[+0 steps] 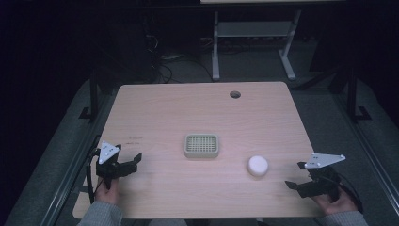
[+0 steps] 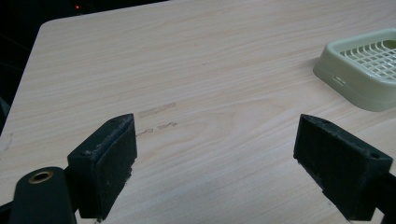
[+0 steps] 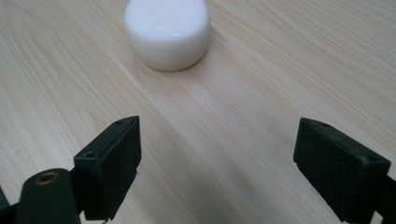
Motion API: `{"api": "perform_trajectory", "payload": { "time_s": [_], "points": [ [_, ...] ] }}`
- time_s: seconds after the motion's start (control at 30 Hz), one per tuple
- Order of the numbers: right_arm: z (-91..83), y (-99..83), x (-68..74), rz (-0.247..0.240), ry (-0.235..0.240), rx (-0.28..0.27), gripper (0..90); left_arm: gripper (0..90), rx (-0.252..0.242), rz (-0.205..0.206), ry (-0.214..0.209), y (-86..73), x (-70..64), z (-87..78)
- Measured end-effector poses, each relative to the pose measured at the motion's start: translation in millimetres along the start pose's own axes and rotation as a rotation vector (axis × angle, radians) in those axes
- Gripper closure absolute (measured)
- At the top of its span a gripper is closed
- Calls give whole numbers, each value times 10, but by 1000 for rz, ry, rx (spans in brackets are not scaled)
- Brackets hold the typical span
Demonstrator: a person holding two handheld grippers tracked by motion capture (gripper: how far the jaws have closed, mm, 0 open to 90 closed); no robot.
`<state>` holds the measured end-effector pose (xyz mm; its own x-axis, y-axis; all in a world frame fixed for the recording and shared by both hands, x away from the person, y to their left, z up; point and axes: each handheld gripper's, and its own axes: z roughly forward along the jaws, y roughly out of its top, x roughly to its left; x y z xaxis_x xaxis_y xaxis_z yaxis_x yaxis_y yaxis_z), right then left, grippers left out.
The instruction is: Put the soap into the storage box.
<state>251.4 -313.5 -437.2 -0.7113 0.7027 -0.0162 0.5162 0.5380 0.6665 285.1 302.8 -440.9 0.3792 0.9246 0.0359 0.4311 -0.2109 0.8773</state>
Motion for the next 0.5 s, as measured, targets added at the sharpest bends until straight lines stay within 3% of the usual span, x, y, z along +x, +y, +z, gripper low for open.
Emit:
{"api": "perform_trajectory", "payload": {
  "time_s": [0.5],
  "points": [
    [-2,144,51,-23,6,29,143,129,-7,-2,-4,-10,0,-14]
  ]
}}
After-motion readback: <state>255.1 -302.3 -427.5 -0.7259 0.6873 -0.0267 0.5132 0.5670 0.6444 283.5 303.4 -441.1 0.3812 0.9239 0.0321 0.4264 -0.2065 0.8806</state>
